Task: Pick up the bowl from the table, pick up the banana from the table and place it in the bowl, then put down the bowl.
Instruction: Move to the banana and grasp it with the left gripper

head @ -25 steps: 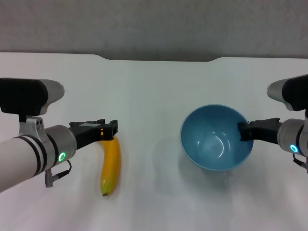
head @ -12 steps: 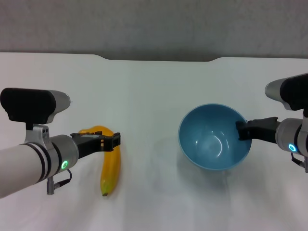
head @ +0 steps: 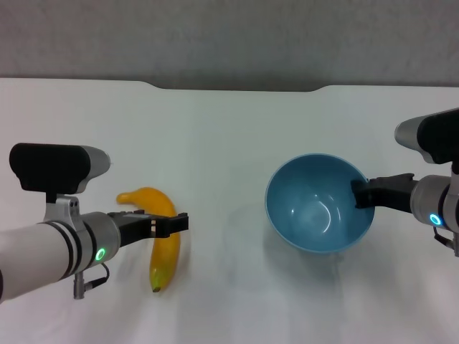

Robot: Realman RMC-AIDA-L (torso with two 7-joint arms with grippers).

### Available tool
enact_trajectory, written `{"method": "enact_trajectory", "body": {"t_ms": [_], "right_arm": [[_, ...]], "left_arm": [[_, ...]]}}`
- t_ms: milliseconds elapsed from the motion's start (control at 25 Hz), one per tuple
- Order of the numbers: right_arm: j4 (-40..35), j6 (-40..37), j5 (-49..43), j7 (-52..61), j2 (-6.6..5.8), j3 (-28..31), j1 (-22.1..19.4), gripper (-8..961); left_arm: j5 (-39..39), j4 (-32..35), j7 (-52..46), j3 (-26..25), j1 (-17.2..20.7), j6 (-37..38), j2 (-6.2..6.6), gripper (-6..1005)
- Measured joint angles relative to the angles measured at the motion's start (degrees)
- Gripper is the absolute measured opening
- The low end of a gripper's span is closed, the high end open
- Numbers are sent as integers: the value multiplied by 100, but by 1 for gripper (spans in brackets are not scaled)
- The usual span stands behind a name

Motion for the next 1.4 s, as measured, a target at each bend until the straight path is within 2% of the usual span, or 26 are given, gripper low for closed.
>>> {"method": "enact_trajectory", "body": {"t_ms": [200, 560, 920, 1400], "right_arm": [[7, 0, 0, 0, 0, 0, 0, 38], [5, 0, 0, 0, 0, 0, 0, 38], [-25, -1, 0, 0, 0, 0, 14, 38], [-15, -15, 0, 0, 0, -7, 17, 39]], "left_arm": [[-2, 230, -82, -1, -85, 62, 1, 908], [-4, 629, -155, 18, -191, 155, 2, 899], [-194, 781, -160, 353, -380, 185, 1, 889], [-381, 1206, -161, 335, -579, 231, 3, 877]]}}
